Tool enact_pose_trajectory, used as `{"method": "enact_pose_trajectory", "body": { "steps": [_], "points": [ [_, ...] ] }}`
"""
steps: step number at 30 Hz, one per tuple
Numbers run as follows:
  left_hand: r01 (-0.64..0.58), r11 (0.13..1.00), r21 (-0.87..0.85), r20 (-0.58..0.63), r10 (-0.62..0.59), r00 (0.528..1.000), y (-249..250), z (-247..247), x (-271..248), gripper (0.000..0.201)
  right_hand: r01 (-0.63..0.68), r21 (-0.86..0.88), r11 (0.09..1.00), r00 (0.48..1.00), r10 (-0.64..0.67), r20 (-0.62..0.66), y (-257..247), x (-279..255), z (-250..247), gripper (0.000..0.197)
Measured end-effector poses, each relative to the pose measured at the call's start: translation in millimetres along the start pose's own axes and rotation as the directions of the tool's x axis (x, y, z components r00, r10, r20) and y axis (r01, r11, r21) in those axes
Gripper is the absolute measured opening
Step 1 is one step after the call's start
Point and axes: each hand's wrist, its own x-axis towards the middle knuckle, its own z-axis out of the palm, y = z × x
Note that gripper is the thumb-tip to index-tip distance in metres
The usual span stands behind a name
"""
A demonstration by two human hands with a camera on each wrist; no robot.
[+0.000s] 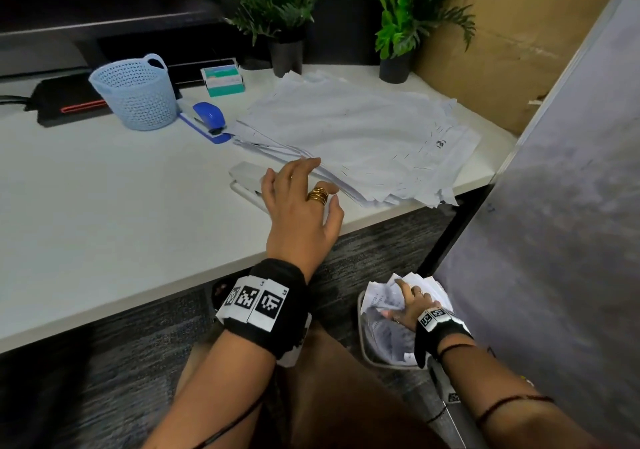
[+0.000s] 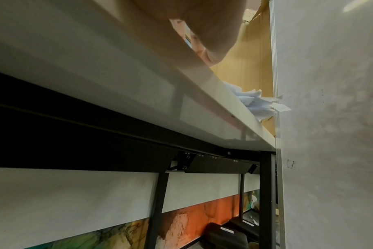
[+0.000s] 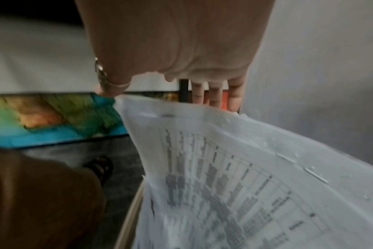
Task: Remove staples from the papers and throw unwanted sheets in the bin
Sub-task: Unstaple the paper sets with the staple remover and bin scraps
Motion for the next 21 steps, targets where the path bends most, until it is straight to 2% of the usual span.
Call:
{"method": "enact_pose_trajectory", "body": {
  "steps": [2,4,5,6,7,8,10,11,12,13,14,15,17,18,19,21],
  "points": [
    [0.000,1.000,-0.007,0.013,0.000,1.000,0,0,1,0.009,0.049,0.013,0.999,0.989,-0.046,-0.139,-4,-7,-8,0.084],
    [-0.001,1.000,-0.009,0.023,0.001,1.000,1,-1,1,0.009,0.120,0.032,0.992,0.950,-0.106,-0.294,-11,-22,-27,0.070],
    [0.001,1.000,-0.015,0.023,0.000,1.000,2,-1,1,0.009,0.182,0.048,0.982,0.910,-0.149,-0.387,-17,-32,-38,0.059],
    [0.003,1.000,-0.027,0.015,-0.003,1.000,2,-1,2,0.009,0.263,0.061,0.963,0.842,-0.199,-0.501,-24,-44,-51,0.047],
    [0.010,0.999,-0.045,-0.001,-0.010,1.000,2,-1,1,0.012,0.358,0.055,0.932,0.748,-0.251,-0.615,-33,-60,-65,0.037],
    [0.031,0.997,-0.068,-0.019,-0.033,0.999,3,-1,1,0.019,0.458,0.016,0.889,0.612,-0.302,-0.731,-42,-74,-79,0.034],
    [0.139,0.981,-0.135,-0.045,-0.146,0.988,3,-4,1,0.035,0.612,-0.110,0.783,0.282,-0.346,-0.895,-60,-99,-110,0.034],
    [0.210,0.961,-0.179,-0.046,-0.221,0.974,4,-6,2,0.039,0.656,-0.153,0.739,0.158,-0.333,-0.930,-69,-110,-126,0.032],
    [0.272,0.937,-0.221,-0.029,-0.285,0.958,4,-7,3,0.041,0.682,-0.185,0.708,0.074,-0.318,-0.945,-77,-117,-141,0.028],
    [0.314,0.915,-0.252,-0.002,-0.325,0.946,3,-9,4,0.042,0.687,-0.191,0.701,0.046,-0.305,-0.951,-84,-122,-155,0.022],
    [0.333,0.904,-0.269,0.023,-0.339,0.940,3,-10,4,0.041,0.678,-0.178,0.713,0.078,-0.311,-0.947,-90,-123,-167,0.021],
    [0.334,0.901,-0.276,0.038,-0.338,0.941,2,-11,5,0.040,0.658,-0.155,0.737,0.167,-0.343,-0.925,-95,-122,-177,0.029],
    [0.332,0.901,-0.279,0.060,-0.328,0.943,0,-12,5,0.039,0.592,-0.140,0.793,0.410,-0.447,-0.795,-99,-113,-190,0.052],
    [0.334,0.899,-0.281,0.069,-0.329,0.942,0,-12,6,0.039,0.555,-0.155,0.817,0.506,-0.479,-0.717,-101,-108,-193,0.054],
    [0.338,0.897,-0.286,0.075,-0.331,0.941,-1,-13,5,0.038,0.541,-0.168,0.824,0.550,-0.498,-0.671,-103,-105,-194,0.049],
    [0.339,0.893,-0.296,0.077,-0.331,0.940,-1,-14,5,0.037,0.583,-0.116,0.804,0.532,-0.486,-0.694,-105,-102,-193,0.034]
  ]
}}
